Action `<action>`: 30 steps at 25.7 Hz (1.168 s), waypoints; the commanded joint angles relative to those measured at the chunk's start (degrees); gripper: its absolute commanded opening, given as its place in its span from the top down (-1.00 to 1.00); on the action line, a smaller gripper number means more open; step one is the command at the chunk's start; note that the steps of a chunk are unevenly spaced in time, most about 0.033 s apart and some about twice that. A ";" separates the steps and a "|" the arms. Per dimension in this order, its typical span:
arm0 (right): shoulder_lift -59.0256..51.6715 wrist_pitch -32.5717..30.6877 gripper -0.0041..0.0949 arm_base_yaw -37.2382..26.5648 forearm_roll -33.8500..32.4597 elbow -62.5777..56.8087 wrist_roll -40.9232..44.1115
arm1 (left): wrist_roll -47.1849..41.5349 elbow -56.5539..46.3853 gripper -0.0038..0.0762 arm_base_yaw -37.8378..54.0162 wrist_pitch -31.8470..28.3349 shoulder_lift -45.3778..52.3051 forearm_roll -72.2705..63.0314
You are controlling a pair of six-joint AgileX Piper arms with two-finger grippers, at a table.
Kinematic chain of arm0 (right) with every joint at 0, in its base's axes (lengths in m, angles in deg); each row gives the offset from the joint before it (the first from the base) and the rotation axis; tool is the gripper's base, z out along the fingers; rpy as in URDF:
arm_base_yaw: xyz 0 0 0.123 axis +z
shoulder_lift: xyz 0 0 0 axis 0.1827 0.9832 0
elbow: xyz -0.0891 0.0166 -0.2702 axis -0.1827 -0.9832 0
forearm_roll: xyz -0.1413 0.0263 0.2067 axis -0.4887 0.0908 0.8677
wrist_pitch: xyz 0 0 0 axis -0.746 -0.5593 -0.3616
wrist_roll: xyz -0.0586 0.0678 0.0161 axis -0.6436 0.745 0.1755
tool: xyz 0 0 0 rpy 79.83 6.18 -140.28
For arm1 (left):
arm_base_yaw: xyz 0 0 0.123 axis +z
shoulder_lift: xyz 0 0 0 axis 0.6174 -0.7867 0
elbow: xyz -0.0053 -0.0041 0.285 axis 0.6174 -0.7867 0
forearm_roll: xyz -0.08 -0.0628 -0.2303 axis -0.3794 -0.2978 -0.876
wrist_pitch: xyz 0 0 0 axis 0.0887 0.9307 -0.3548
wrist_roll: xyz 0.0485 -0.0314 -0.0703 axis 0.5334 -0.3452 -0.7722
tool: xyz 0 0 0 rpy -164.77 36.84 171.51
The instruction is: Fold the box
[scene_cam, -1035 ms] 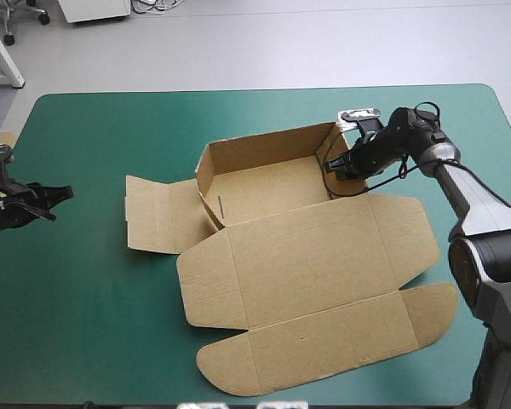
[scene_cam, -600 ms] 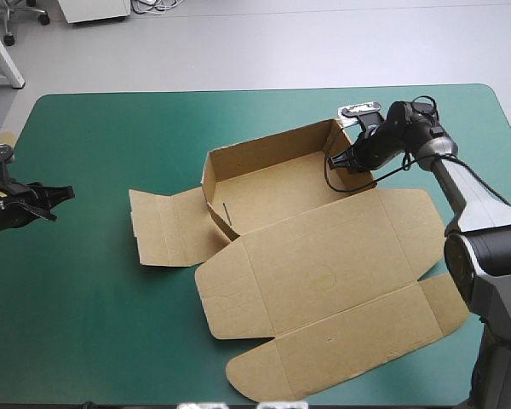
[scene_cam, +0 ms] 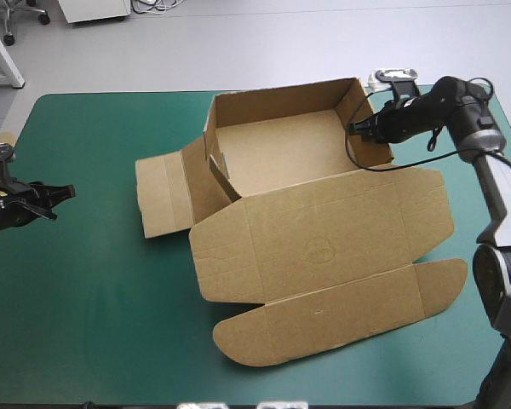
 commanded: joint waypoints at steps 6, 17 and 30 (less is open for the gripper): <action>-11.52 -1.00 0.93 -7.33 12.50 2.06 -4.45 | 5.45 1.48 0.30 0.06 -2.92 -4.55 -11.29; -16.53 -6.46 0.93 -8.98 16.97 4.93 -5.29 | 31.58 1.48 0.30 0.06 2.09 -16.15 -44.40; -16.42 -6.99 0.93 -8.98 16.85 5.26 -4.48 | 44.15 1.48 0.30 -8.40 16.21 -19.37 -68.33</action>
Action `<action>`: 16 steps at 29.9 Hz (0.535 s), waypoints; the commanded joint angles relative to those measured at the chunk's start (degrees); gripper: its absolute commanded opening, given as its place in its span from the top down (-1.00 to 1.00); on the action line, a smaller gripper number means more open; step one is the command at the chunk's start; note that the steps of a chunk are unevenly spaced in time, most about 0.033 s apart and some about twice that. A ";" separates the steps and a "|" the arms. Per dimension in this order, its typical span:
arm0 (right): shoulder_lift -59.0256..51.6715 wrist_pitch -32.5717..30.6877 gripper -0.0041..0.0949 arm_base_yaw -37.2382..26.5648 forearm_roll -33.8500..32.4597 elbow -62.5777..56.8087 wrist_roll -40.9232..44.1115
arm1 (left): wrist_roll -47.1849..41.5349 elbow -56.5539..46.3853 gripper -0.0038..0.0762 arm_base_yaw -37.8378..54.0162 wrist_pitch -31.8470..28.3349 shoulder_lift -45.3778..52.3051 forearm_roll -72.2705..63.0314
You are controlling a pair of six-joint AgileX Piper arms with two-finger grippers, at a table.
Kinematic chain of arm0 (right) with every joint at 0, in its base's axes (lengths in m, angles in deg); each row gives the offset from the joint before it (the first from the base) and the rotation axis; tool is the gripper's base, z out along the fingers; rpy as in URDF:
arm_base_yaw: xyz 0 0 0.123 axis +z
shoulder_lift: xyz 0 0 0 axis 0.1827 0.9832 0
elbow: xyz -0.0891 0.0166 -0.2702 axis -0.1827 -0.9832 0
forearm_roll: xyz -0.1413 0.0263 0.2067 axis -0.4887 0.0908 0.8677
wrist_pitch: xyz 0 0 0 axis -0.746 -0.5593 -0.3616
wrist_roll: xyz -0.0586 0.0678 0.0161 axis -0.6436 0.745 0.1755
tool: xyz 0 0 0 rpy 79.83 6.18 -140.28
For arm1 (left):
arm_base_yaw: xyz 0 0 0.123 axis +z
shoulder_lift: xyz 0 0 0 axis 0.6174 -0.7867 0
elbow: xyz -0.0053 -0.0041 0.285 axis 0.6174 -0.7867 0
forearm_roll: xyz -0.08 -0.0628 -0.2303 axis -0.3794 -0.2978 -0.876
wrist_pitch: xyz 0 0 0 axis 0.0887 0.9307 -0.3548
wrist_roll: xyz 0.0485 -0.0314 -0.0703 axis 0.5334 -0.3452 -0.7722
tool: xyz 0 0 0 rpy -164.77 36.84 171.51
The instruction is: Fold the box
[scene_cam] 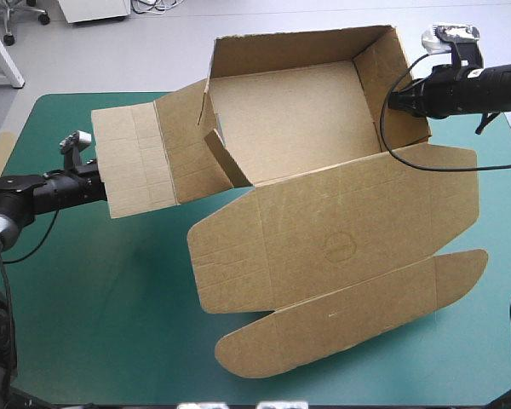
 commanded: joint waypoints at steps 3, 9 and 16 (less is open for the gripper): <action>-2.77 3.02 0.93 -0.37 3.32 1.93 0.79 | 1.89 1.58 0.30 -6.90 4.96 2.18 -9.53; -2.68 4.10 0.93 -0.37 -0.75 1.93 2.02 | 2.95 1.59 0.30 -8.68 13.67 2.18 -18.37; -2.68 4.13 0.93 -0.37 -2.57 1.93 2.85 | 3.18 1.84 0.30 -8.68 19.35 2.61 -26.50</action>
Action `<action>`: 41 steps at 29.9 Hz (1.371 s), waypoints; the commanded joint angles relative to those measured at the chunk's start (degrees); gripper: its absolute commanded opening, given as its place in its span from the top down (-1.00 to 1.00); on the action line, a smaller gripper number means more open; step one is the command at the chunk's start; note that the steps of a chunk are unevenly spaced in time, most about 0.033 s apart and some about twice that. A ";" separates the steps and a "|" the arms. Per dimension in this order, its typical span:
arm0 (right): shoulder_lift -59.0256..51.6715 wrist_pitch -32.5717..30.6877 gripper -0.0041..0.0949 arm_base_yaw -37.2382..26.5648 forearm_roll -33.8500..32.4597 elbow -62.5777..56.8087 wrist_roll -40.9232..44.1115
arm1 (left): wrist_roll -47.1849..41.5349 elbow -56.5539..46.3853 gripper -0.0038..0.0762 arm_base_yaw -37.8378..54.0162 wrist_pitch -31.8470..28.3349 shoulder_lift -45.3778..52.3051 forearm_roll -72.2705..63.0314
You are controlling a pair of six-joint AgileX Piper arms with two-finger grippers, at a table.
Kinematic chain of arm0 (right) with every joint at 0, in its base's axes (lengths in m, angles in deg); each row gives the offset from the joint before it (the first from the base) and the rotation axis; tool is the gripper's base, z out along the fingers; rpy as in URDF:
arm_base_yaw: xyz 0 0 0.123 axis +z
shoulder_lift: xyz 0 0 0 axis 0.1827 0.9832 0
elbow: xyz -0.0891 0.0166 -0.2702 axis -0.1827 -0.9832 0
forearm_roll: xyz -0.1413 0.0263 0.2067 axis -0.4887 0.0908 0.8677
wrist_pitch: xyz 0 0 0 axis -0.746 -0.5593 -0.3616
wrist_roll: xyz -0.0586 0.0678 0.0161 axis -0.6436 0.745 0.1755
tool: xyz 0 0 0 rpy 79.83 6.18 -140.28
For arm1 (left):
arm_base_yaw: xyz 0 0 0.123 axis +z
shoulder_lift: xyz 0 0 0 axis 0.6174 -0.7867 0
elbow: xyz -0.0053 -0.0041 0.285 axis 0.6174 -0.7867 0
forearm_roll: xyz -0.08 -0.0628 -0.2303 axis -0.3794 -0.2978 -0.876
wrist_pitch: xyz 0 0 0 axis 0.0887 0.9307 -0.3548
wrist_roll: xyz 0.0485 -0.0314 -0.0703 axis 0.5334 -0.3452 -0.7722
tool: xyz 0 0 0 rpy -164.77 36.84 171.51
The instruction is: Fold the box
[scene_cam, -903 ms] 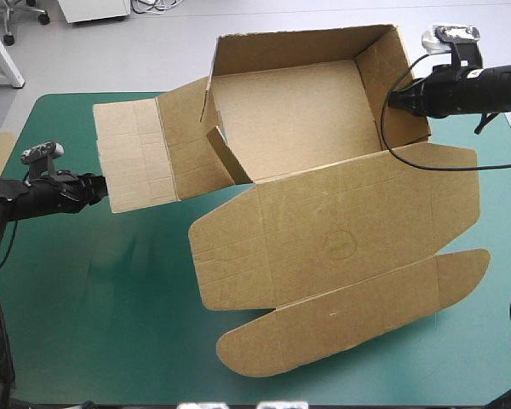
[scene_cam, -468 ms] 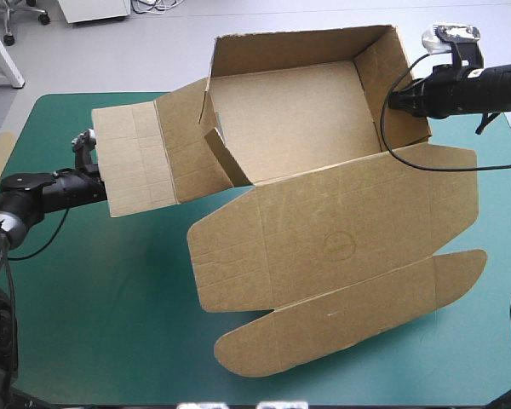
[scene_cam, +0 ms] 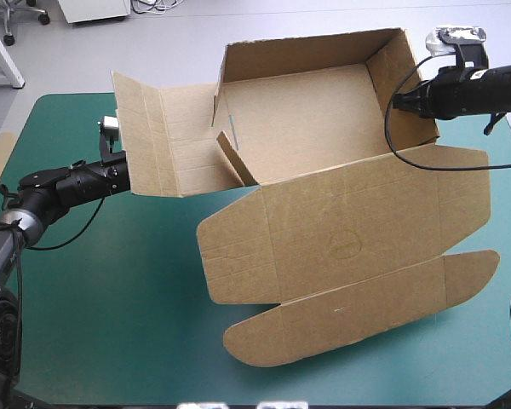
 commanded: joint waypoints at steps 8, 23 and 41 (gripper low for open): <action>-2.68 3.41 0.93 -0.32 1.30 1.89 2.03 | -1.56 7.00 0.30 -0.33 7.58 4.09 -6.63; -2.68 4.58 0.93 -0.32 -0.19 1.89 2.91 | -4.51 14.59 -0.03 -5.59 6.70 4.73 -6.69; -2.68 4.35 0.93 -0.32 -1.28 1.89 5.20 | -9.25 23.32 -0.08 -10.41 -0.70 4.73 -0.53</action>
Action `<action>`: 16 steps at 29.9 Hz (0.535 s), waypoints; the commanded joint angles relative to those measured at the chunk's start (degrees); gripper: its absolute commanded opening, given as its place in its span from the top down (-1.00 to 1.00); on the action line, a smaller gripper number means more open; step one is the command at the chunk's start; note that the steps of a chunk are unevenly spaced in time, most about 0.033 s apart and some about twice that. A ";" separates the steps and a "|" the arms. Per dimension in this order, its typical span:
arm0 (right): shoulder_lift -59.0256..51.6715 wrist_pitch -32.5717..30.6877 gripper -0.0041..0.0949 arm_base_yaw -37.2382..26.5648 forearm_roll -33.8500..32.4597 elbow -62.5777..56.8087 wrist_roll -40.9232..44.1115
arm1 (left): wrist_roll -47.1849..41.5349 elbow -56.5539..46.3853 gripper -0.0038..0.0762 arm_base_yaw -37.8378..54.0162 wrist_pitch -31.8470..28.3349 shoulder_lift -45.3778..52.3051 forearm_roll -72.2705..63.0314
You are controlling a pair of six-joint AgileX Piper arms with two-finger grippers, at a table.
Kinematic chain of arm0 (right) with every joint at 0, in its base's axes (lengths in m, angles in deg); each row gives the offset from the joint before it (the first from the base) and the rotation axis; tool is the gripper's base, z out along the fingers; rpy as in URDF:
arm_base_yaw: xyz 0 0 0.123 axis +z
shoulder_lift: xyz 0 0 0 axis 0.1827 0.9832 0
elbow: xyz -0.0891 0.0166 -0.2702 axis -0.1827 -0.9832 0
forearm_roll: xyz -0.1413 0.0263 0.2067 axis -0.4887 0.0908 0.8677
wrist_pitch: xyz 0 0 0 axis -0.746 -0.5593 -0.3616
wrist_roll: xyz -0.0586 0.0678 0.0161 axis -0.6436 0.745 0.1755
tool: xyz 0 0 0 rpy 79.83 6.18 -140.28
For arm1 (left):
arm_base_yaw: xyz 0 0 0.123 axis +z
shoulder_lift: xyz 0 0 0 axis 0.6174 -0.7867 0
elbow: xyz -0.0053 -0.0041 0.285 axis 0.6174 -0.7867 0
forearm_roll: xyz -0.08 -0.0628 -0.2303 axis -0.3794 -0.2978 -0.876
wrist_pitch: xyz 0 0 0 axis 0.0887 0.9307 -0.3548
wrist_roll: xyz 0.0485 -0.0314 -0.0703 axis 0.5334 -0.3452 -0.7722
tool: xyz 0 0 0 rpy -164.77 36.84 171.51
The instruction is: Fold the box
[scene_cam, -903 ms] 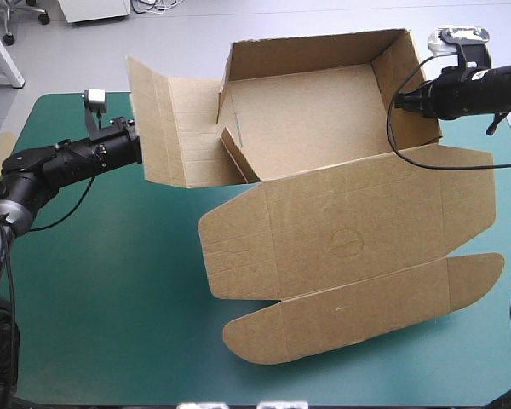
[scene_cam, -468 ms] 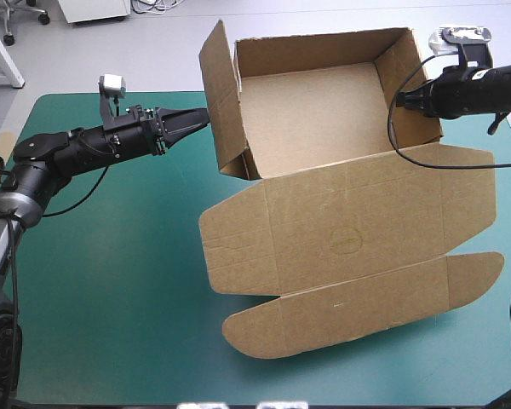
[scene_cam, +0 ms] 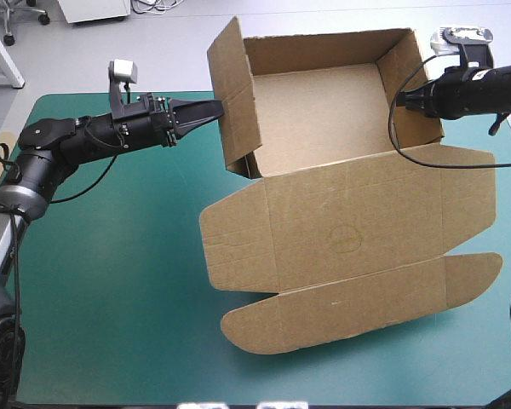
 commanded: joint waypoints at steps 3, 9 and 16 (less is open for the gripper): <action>-2.68 2.25 0.92 -0.32 2.75 1.89 1.75 | -4.95 5.35 -0.08 -1.96 -5.01 2.49 4.51; -2.68 1.76 0.92 1.04 0.76 1.89 3.48 | -9.48 9.04 -0.08 -4.22 -8.37 2.49 13.20; -2.68 1.77 0.92 4.49 -3.18 1.89 6.38 | -15.37 12.51 -0.08 -4.61 -8.95 2.03 19.85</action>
